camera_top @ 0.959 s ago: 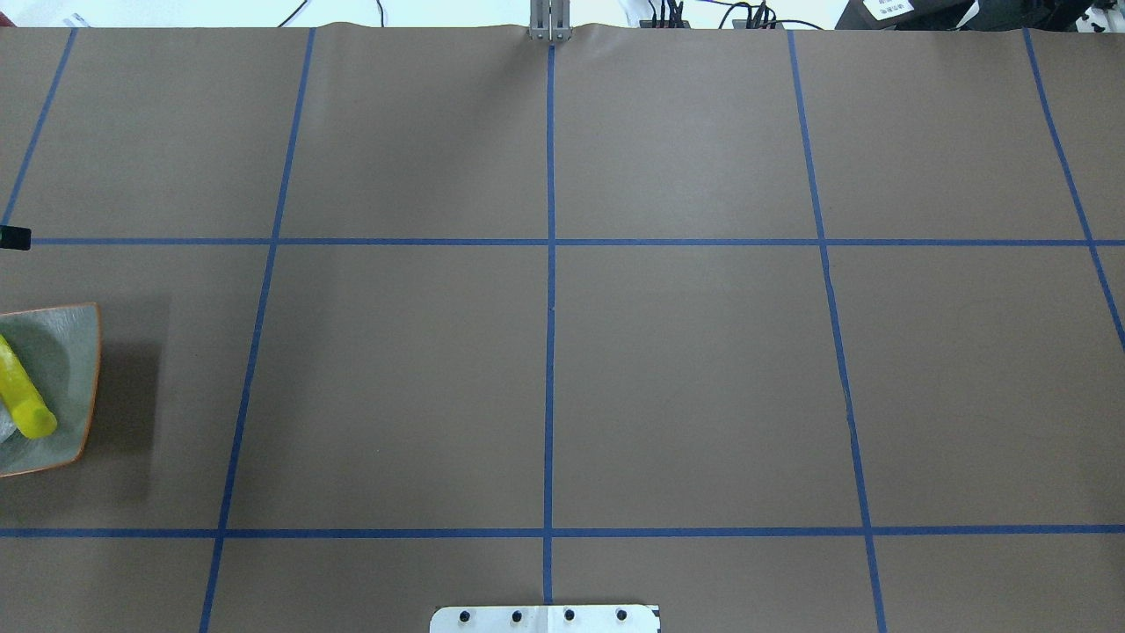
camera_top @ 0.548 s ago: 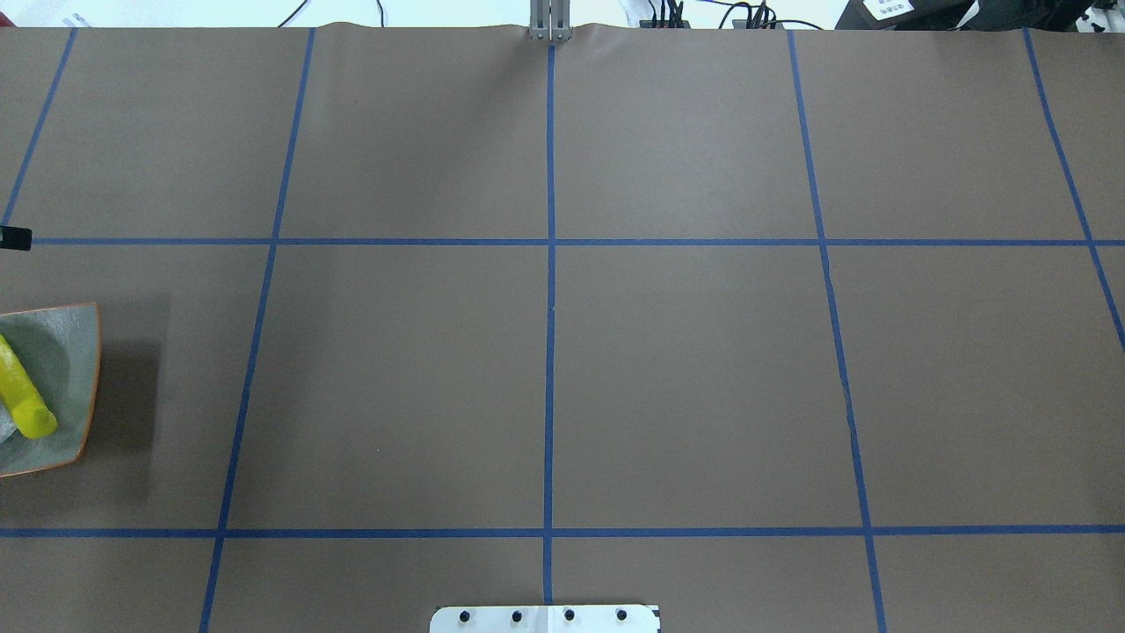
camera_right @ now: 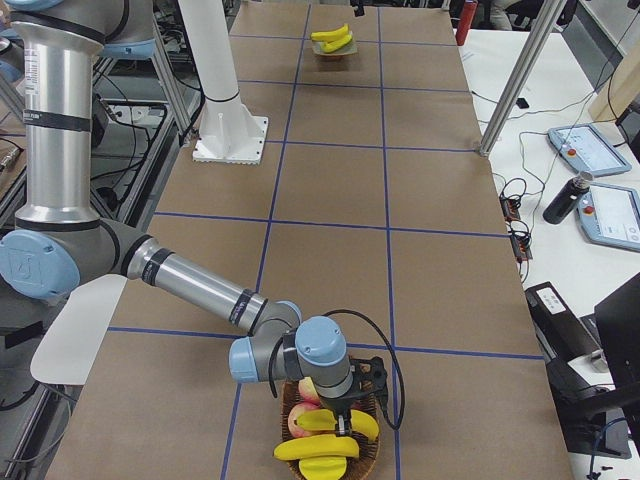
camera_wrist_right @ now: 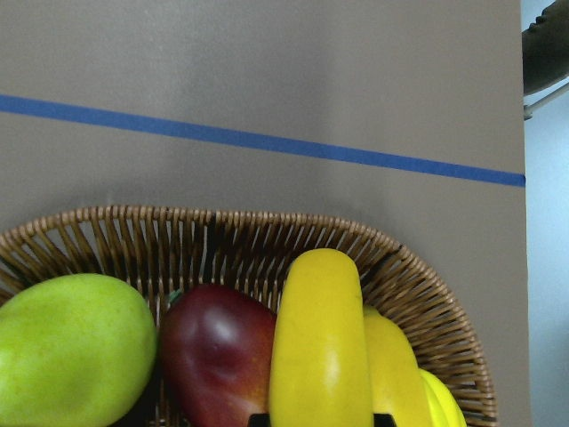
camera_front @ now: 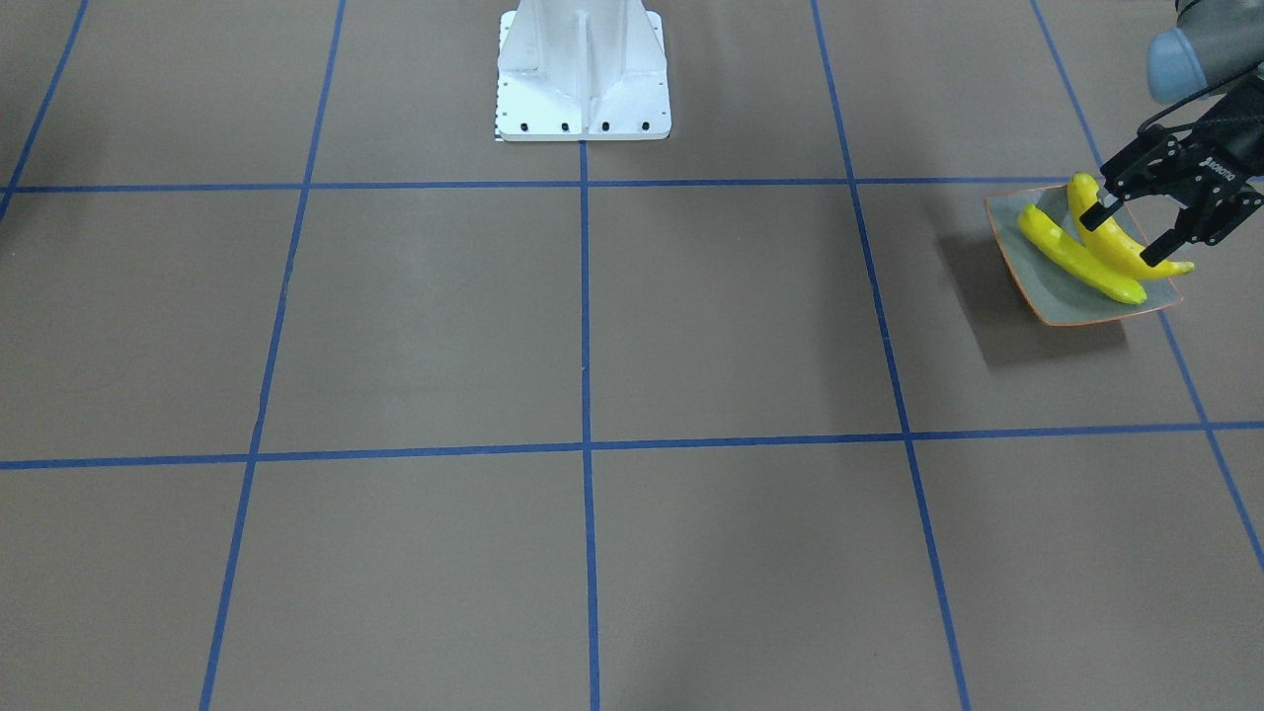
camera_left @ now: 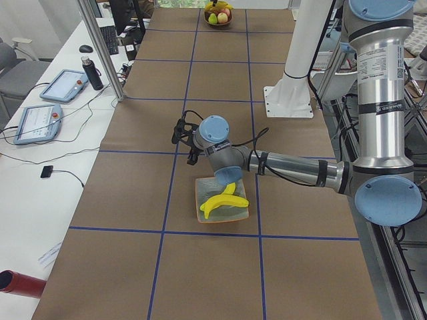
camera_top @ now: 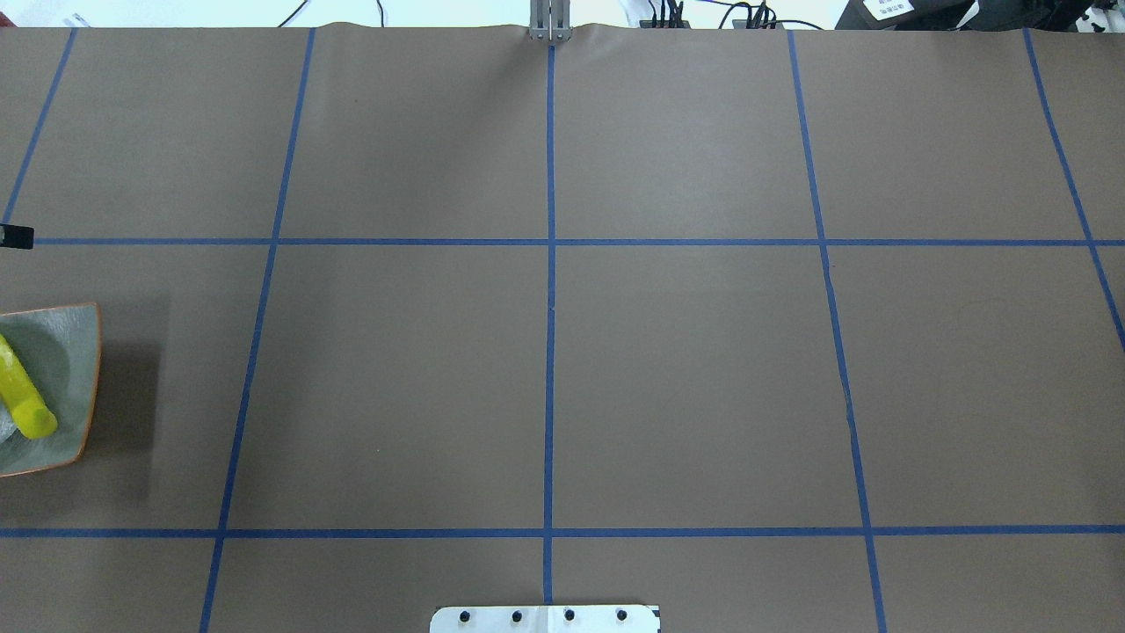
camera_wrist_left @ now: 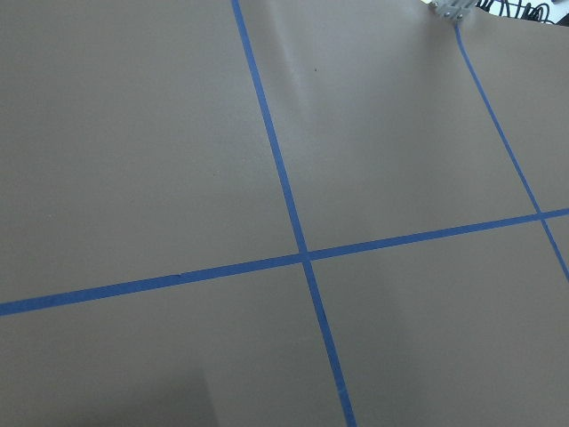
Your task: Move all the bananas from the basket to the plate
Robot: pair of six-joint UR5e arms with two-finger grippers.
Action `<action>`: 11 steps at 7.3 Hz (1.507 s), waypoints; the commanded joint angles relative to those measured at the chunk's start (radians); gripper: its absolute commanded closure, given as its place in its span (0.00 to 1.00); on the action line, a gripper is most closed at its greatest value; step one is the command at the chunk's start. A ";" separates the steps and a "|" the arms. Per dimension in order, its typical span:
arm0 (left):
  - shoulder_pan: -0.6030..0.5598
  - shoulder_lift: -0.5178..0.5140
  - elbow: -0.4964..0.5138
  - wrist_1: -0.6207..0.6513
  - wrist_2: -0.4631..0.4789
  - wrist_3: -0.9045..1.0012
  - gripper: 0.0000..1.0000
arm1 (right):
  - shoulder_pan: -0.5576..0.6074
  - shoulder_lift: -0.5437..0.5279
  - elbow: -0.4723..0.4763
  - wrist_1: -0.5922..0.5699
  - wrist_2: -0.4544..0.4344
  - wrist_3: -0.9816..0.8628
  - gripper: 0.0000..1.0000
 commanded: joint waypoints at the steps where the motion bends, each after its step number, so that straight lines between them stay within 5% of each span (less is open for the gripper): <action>1: 0.000 -0.002 0.001 0.001 -0.003 -0.004 0.00 | 0.002 0.067 0.041 -0.016 0.001 0.003 1.00; 3: 0.005 -0.081 0.002 0.001 -0.005 -0.120 0.00 | 0.002 0.224 0.132 -0.254 0.004 0.070 1.00; 4: 0.041 -0.144 0.004 0.001 0.000 -0.207 0.00 | -0.023 0.270 0.174 -0.280 0.032 0.214 1.00; 8: 0.205 -0.396 0.010 0.001 0.009 -0.493 0.00 | -0.301 0.482 0.271 -0.266 0.080 0.868 1.00; 11: 0.384 -0.524 0.017 0.003 0.182 -0.661 0.00 | -0.496 0.568 0.442 -0.265 0.069 1.317 1.00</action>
